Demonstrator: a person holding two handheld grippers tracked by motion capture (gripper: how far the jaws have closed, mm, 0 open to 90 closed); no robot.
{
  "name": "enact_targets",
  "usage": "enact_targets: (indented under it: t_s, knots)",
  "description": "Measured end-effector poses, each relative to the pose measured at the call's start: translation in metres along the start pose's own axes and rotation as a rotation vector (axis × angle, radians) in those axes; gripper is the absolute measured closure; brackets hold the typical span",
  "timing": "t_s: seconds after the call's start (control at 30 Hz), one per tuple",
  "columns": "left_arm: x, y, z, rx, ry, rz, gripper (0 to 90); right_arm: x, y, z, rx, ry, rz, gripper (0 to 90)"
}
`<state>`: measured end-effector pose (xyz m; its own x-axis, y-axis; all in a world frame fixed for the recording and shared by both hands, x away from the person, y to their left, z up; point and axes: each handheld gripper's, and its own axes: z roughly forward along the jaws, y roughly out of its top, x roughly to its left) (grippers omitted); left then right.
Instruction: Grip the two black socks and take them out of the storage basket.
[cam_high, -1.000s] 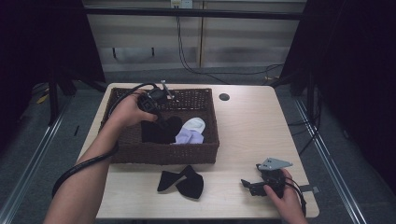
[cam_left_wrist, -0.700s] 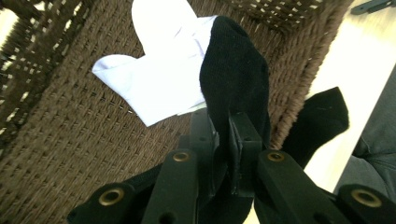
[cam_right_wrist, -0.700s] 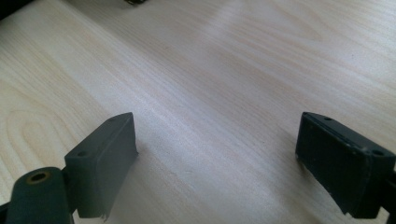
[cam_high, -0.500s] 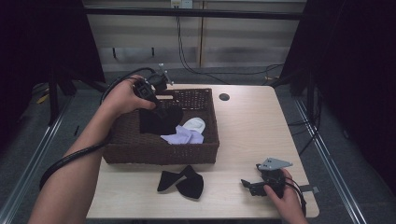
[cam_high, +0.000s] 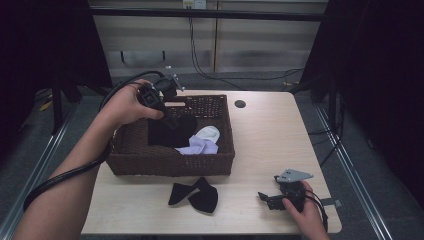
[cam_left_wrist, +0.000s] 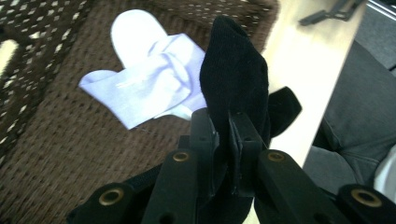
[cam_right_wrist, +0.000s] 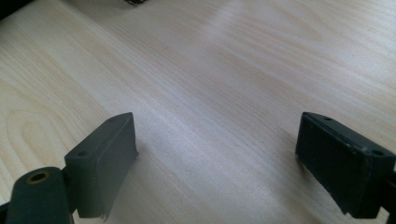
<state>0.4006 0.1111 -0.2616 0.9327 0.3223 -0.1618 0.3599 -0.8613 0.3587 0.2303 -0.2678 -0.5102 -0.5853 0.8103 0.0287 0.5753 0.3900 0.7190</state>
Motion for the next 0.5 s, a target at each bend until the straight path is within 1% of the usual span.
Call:
enact_targets:
  t_s: [0.03, 0.07, 0.1, 0.2, 0.23, 0.27, 0.3, 0.33, 0.37, 0.43, 0.5]
  knots:
    - [-0.004, 0.000, 0.000, -0.001, -0.002, 0.004, 81.9, 0.000, 0.000, 0.000, 0.000, 0.000, 0.000, 11.9]
    - [-0.006, 0.000, 0.001, 0.003, -0.006, 0.027, 81.9, 0.000, 0.000, 0.000, 0.000, 0.000, 0.000, 11.9]
    - [-0.010, 0.000, 0.001, 0.003, -0.005, 0.034, 81.9, 0.000, 0.000, 0.000, 0.000, 0.000, 0.000, 11.9]
    - [-0.021, 0.000, 0.004, -0.016, -0.016, 0.056, 81.9, 0.000, 0.000, 0.000, 0.000, 0.000, -0.001, 11.9]
    - [-0.024, 0.000, 0.005, -0.012, -0.026, 0.071, 81.9, 0.000, 0.000, 0.000, 0.000, 0.000, -0.001, 11.9]
    - [-0.027, 0.000, 0.007, -0.023, -0.035, 0.071, 81.9, 0.000, 0.000, 0.000, 0.000, 0.000, 0.000, 12.0]
    - [-0.031, 0.001, 0.009, -0.025, -0.037, 0.086, 81.9, 0.000, 0.000, 0.000, 0.000, 0.000, 0.000, 11.9]
    - [-0.035, 0.001, 0.012, -0.035, -0.048, 0.091, 81.9, 0.000, 0.000, 0.000, 0.001, 0.000, 0.000, 11.9]
    - [-0.037, 0.001, 0.013, -0.023, -0.050, 0.108, 81.9, 0.000, 0.000, 0.000, 0.001, 0.000, 0.000, 11.9]
    - [-0.045, 0.003, 0.017, -0.023, -0.066, 0.137, 81.9, 0.000, 0.000, 0.000, -0.002, 0.000, 0.000, 12.0]
    - [-0.052, 0.004, 0.021, -0.027, -0.067, 0.153, 81.9, 0.000, 0.000, 0.000, -0.001, 0.000, 0.000, 11.9]
